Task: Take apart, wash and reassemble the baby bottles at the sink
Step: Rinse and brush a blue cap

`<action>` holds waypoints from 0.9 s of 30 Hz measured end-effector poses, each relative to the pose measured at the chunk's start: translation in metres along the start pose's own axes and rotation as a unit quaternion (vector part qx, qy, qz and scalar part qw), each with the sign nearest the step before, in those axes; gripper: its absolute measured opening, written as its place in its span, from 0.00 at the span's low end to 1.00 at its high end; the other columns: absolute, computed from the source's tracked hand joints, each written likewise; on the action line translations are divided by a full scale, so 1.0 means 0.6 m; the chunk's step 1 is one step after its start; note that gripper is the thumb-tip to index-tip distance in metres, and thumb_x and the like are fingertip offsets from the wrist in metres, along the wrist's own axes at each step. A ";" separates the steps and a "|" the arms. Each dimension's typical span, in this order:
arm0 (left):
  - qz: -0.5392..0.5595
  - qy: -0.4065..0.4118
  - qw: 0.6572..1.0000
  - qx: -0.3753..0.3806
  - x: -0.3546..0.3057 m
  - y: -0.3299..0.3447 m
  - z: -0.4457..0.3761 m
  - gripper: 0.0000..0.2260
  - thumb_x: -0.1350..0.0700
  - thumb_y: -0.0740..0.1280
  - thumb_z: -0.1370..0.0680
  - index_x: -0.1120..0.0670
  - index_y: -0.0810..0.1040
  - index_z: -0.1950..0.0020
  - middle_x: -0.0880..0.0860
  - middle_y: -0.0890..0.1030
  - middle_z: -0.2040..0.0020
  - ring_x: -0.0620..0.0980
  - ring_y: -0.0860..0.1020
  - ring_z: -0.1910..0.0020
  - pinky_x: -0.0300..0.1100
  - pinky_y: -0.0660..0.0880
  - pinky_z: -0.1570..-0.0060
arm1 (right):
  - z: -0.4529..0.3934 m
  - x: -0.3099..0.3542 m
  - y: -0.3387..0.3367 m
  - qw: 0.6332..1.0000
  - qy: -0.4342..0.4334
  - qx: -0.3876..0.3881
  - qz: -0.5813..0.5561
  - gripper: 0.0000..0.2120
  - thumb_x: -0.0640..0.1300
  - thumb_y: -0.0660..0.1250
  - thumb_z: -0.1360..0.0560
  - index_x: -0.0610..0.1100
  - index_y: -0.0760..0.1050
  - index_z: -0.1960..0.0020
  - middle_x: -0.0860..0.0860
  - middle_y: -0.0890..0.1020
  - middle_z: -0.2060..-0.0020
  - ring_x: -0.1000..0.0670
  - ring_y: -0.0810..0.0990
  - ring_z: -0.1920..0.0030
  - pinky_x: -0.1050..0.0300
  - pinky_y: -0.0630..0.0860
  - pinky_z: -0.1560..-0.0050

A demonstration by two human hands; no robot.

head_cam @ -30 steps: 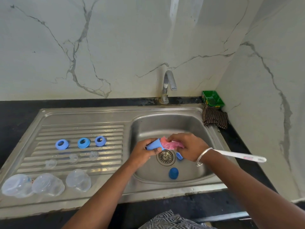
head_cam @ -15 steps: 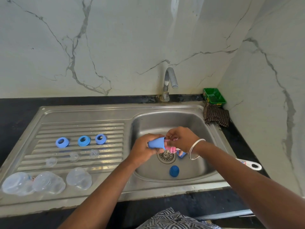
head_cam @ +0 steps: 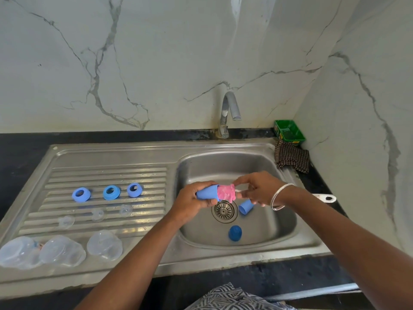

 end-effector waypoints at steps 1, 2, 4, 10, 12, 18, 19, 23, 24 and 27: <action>-0.007 0.000 1.000 0.003 0.000 0.000 -0.001 0.22 0.60 0.79 0.31 0.49 0.82 0.39 0.44 0.84 0.44 0.43 0.80 0.42 0.41 0.78 0.43 | -0.002 0.006 -0.009 0.997 -0.021 -0.029 0.066 0.11 0.51 0.70 0.25 0.49 0.80 0.44 0.48 0.82 0.66 0.49 0.81 0.63 0.62 0.72 0.61; -0.012 -0.002 1.000 0.003 0.000 -0.002 -0.002 0.23 0.60 0.80 0.32 0.50 0.82 0.38 0.45 0.84 0.44 0.43 0.80 0.42 0.41 0.78 0.42 | -0.002 0.010 -0.014 0.991 -0.036 -0.046 0.117 0.10 0.49 0.69 0.25 0.45 0.81 0.46 0.48 0.83 0.62 0.48 0.82 0.58 0.63 0.70 0.59; -0.027 -0.004 1.000 -0.002 -0.006 -0.008 -0.004 0.23 0.60 0.81 0.33 0.51 0.83 0.39 0.46 0.84 0.45 0.43 0.80 0.43 0.38 0.78 0.45 | 0.000 0.010 -0.017 0.986 -0.051 -0.041 0.152 0.09 0.44 0.66 0.24 0.43 0.83 0.47 0.47 0.85 0.57 0.48 0.81 0.54 0.63 0.68 0.57; -0.071 -0.013 0.997 0.027 -0.013 -0.006 -0.014 0.19 0.54 0.79 0.31 0.52 0.84 0.41 0.47 0.85 0.49 0.45 0.81 0.48 0.43 0.79 0.47 | 0.009 0.028 -0.013 0.970 -0.117 -0.061 0.203 0.10 0.46 0.62 0.20 0.48 0.80 0.44 0.49 0.83 0.57 0.46 0.80 0.56 0.54 0.75 0.56; -0.072 -0.041 0.995 0.056 -0.008 0.006 -0.015 0.16 0.51 0.76 0.31 0.52 0.85 0.45 0.49 0.85 0.51 0.50 0.82 0.50 0.47 0.78 0.48 | 0.013 0.051 -0.008 0.948 -0.159 -0.108 0.253 0.11 0.46 0.63 0.21 0.49 0.81 0.43 0.49 0.83 0.55 0.45 0.81 0.54 0.53 0.77 0.57; 0.202 -0.234 0.947 0.085 0.009 0.023 0.014 0.17 0.48 0.68 0.25 0.61 0.79 0.47 0.61 0.80 0.63 0.51 0.72 0.71 0.39 0.63 0.72 | 0.061 0.091 -0.031 0.848 -0.371 -0.262 0.272 0.08 0.39 0.69 0.27 0.44 0.84 0.50 0.52 0.83 0.62 0.47 0.81 0.66 0.56 0.77 0.70; 0.223 -0.256 0.935 0.100 0.008 0.029 0.021 0.16 0.49 0.64 0.22 0.61 0.79 0.46 0.60 0.80 0.63 0.49 0.70 0.73 0.38 0.63 0.73 | 0.069 0.092 -0.038 0.835 -0.394 -0.275 0.268 0.09 0.40 0.66 0.25 0.44 0.84 0.49 0.51 0.84 0.60 0.47 0.80 0.65 0.56 0.77 0.68; 0.177 -0.229 0.950 0.114 -0.010 0.039 0.019 0.12 0.52 0.62 0.19 0.60 0.79 0.44 0.61 0.80 0.58 0.49 0.73 0.68 0.37 0.66 0.70 | 0.068 0.081 -0.039 0.830 -0.382 -0.285 0.288 0.12 0.45 0.62 0.22 0.45 0.84 0.48 0.52 0.84 0.61 0.47 0.81 0.64 0.54 0.77 0.70; 0.139 -0.199 0.965 0.102 -0.015 0.038 0.014 0.11 0.53 0.64 0.19 0.59 0.79 0.45 0.59 0.80 0.57 0.49 0.74 0.66 0.37 0.67 0.69 | 0.064 0.077 -0.035 0.840 -0.358 -0.282 0.296 0.13 0.46 0.61 0.23 0.46 0.84 0.49 0.52 0.83 0.62 0.47 0.82 0.64 0.54 0.77 0.72; 0.016 -0.098 0.994 0.052 -0.029 0.025 0.000 0.11 0.51 0.70 0.23 0.52 0.80 0.43 0.49 0.81 0.55 0.41 0.78 0.61 0.36 0.71 0.61 | 0.026 0.048 -0.026 0.926 -0.175 -0.204 0.264 0.12 0.48 0.61 0.22 0.50 0.81 0.45 0.51 0.83 0.57 0.45 0.83 0.58 0.52 0.78 0.64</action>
Point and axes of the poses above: each hand's wrist, its own z-axis away from the middle knuckle, its own y-axis out of the palm, x = y × z, the point moved 9 cm from there along -z, towards the middle knuckle
